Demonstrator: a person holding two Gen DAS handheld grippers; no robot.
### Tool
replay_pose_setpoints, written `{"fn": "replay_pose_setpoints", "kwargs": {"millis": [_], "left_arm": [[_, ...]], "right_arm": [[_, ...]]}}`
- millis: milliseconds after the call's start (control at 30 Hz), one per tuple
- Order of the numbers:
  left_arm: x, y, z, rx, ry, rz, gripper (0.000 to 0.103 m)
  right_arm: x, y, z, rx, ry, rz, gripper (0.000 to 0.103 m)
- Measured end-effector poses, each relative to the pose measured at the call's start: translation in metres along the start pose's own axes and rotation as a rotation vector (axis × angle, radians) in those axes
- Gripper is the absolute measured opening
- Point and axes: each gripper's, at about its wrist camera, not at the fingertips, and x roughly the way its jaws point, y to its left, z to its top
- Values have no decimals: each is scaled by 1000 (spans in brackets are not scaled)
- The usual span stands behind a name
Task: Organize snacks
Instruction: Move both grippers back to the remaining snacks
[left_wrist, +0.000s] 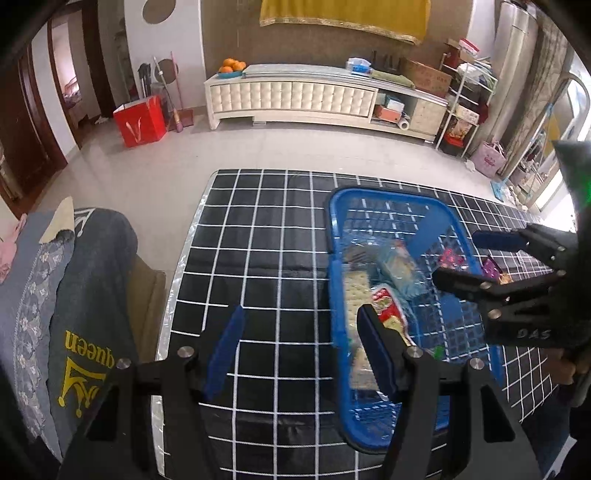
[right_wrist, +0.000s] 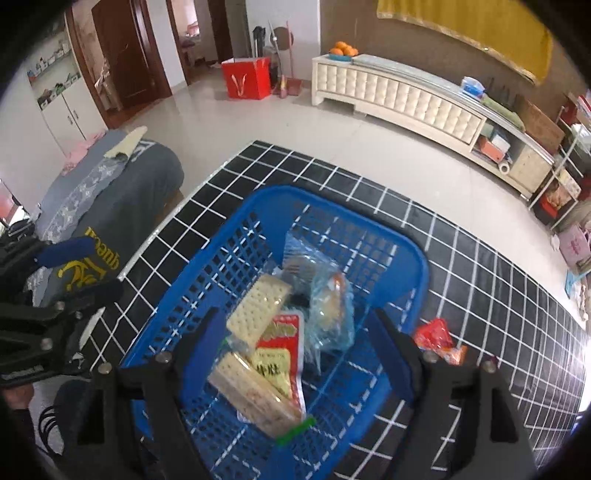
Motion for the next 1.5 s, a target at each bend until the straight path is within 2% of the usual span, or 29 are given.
{"fn": "replay_pose_setpoints", "kwargs": {"millis": [267, 633, 900, 1033, 1167, 1367, 1400, 1500], "left_arm": [[-22, -39, 2, 62, -20, -10, 62], [-54, -111, 9, 172, -89, -24, 62], [-57, -163, 13, 240, -108, -59, 62], [-52, -193, 12, 303, -121, -64, 62], [-41, -212, 10, 319, -102, -85, 62], [-21, -236, 13, 360, -102, -73, 62], [-18, -238, 14, 361, -98, -76, 63], [-7, -240, 17, 359, -88, -62, 82]], "right_arm": [[-49, -25, -19, 34, -64, -19, 83], [-104, -69, -50, 94, -138, -45, 83], [-130, -106, -77, 122, -172, -68, 83], [-134, -128, -90, 148, -169, -84, 83], [-130, -148, -100, 168, -152, -91, 83], [-113, -173, -108, 175, -120, -87, 83], [-109, -177, -110, 177, -112, -83, 83], [-95, -188, -109, 173, -92, -68, 83]]}}
